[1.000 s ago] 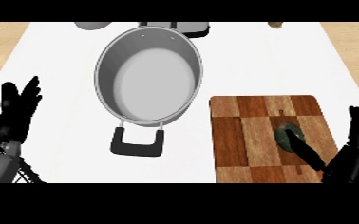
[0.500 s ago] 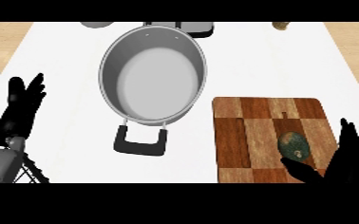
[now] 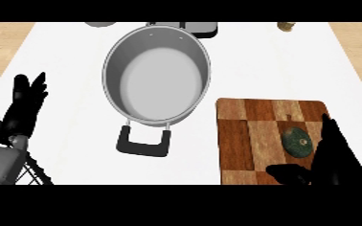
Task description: Pick the squash from the cutting board and place it in the pot
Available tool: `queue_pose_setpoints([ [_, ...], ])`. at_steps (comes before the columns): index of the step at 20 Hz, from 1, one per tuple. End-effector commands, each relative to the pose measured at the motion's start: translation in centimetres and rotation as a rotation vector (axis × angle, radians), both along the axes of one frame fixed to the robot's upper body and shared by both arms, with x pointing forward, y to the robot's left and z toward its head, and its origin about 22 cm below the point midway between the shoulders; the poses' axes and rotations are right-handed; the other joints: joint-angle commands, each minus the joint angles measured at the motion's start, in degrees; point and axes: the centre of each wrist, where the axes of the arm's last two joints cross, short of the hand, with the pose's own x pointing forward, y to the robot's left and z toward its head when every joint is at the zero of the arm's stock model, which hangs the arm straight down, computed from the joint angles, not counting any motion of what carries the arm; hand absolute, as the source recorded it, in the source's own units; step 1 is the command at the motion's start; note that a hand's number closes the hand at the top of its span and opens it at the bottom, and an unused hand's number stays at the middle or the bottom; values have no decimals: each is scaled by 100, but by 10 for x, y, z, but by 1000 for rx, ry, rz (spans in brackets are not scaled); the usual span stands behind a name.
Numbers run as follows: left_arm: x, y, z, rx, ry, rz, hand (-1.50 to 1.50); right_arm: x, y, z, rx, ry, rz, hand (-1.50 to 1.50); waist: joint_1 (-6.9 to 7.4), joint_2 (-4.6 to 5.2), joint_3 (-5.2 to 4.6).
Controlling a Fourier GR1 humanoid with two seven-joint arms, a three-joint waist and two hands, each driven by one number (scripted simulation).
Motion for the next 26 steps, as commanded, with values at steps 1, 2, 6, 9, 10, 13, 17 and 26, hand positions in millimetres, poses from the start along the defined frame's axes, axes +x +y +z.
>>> queue_pose_setpoints([
  [1,-13,-20,-8,23,1,-50,0,2,-1,14,9,144,-101,-150,8,-64,160],
  [2,-4,-13,-3,17,4,-37,0,12,4,17,27,126,-111,-150,-3,-45,160],
  [6,-6,-9,7,19,-15,-41,0,15,0,13,17,142,-131,-150,20,-54,162],
  [9,-11,-15,-13,14,-10,-52,0,14,2,2,31,169,-115,-150,-19,-46,160],
  [10,-1,-19,8,2,-1,-45,0,15,-11,-8,33,175,-117,-150,-33,-51,168],
  [13,-2,-9,11,24,-1,-34,0,26,-5,-8,44,174,-120,-150,-3,-48,166],
  [17,-12,-21,-5,15,-11,-41,0,37,-15,-10,31,157,-115,-150,2,-49,165],
  [26,-13,-25,-8,11,-13,-34,0,41,-27,-36,11,236,-161,-150,-20,-52,166],
])
